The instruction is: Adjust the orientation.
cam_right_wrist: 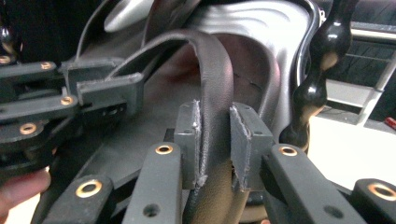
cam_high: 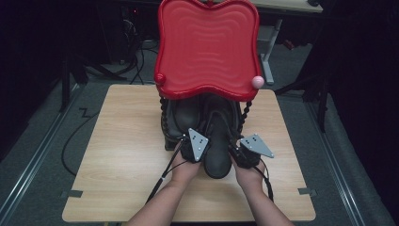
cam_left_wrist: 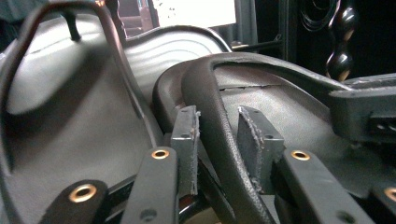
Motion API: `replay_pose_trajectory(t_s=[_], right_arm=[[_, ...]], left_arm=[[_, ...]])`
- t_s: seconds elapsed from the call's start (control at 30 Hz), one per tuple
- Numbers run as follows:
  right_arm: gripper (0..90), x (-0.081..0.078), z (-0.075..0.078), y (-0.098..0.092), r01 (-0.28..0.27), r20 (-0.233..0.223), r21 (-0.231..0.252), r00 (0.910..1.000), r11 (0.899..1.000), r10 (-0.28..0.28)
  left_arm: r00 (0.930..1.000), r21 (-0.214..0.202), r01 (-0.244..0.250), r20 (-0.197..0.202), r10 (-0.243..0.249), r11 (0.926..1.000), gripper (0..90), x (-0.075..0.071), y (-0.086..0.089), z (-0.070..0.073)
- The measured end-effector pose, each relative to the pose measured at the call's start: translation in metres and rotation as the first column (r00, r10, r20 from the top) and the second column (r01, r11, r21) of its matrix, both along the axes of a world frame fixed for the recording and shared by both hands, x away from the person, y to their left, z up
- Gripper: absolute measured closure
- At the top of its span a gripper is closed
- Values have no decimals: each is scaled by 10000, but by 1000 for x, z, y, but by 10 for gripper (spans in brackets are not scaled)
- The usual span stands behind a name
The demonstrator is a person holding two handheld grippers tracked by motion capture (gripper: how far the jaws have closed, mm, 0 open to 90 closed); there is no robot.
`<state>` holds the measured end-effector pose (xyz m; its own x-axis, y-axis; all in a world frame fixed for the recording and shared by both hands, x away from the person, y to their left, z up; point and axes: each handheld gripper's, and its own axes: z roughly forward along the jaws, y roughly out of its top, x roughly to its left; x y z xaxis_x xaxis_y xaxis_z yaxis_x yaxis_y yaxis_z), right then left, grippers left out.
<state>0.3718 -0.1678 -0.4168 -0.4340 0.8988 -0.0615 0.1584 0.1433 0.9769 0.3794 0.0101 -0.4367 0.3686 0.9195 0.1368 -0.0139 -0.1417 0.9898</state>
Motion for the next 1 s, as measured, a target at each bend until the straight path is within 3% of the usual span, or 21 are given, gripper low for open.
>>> replay_pose_trajectory(t_s=[0.2, 0.3, 0.43, 0.57, 0.73, 0.87, 1.0], right_arm=[[724, 1, 2, 5, 228, -45, -71, 9997, 9997, -229], [693, 1, 4, 3, 104, -51, -332, 9999, 9994, -106], [711, 4, 4, 0, 29, -113, -272, 9999, 9996, -32], [789, 7, 3, 2, 527, -249, -205, 9983, 9984, -532], [802, 6, 4, 6, 697, -139, -467, 9974, 9965, -704], [807, 6, 4, 11, 1078, -41, -747, 9941, 9914, -1084], [810, 8, 5, 9, 1263, -65, -708, 9919, 9895, -1271]], left_arm=[[9999, 41, -120, -87, 120, 9999, 709, 3, 0, 2], [9997, 93, -187, -124, 188, 9998, 719, 4, -2, 3], [9996, -167, -132, -238, 128, 9998, 719, 4, -3, 8], [9995, -206, 172, -269, -178, 9996, 648, -6, -2, 14], [9991, -250, 290, -308, -298, 9993, 602, -14, 2, 14], [9990, -94, 446, -69, -447, 9990, 591, -18, 1, 14], [9970, -119, 769, -28, -770, 9970, 569, -26, 0, 15]])
